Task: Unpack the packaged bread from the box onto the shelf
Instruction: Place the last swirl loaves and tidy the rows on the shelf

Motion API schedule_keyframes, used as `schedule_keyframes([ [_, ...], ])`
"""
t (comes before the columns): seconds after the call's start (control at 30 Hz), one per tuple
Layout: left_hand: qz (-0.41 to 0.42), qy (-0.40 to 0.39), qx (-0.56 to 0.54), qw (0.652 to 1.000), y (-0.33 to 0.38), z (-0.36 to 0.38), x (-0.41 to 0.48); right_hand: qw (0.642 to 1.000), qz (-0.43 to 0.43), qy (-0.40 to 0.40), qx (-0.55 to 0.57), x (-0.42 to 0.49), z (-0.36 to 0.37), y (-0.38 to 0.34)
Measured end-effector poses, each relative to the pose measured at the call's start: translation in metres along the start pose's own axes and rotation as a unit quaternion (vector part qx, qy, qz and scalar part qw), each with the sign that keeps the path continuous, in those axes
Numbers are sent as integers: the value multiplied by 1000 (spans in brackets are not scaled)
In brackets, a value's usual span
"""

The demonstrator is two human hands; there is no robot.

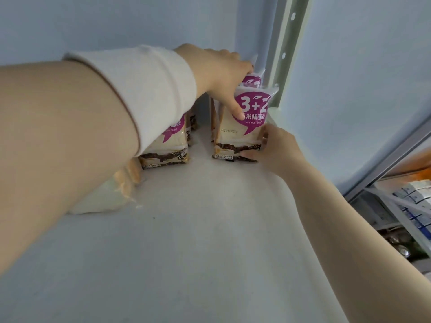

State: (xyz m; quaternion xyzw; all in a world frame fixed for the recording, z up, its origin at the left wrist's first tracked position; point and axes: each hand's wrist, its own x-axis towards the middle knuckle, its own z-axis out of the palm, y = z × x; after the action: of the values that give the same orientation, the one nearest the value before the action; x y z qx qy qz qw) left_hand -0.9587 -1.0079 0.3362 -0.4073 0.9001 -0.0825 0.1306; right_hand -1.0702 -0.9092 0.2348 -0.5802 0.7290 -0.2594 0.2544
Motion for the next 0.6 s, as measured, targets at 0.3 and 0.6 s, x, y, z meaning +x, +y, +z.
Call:
schedule_keyframes([
  [0.3,-14,12,11,1000,-24,7,-9,994,-104,24,0,21,25,-10],
  [0.6,-34,15,-26,999,-30,16,-27,992,-123,-21,29,18,20,-4],
])
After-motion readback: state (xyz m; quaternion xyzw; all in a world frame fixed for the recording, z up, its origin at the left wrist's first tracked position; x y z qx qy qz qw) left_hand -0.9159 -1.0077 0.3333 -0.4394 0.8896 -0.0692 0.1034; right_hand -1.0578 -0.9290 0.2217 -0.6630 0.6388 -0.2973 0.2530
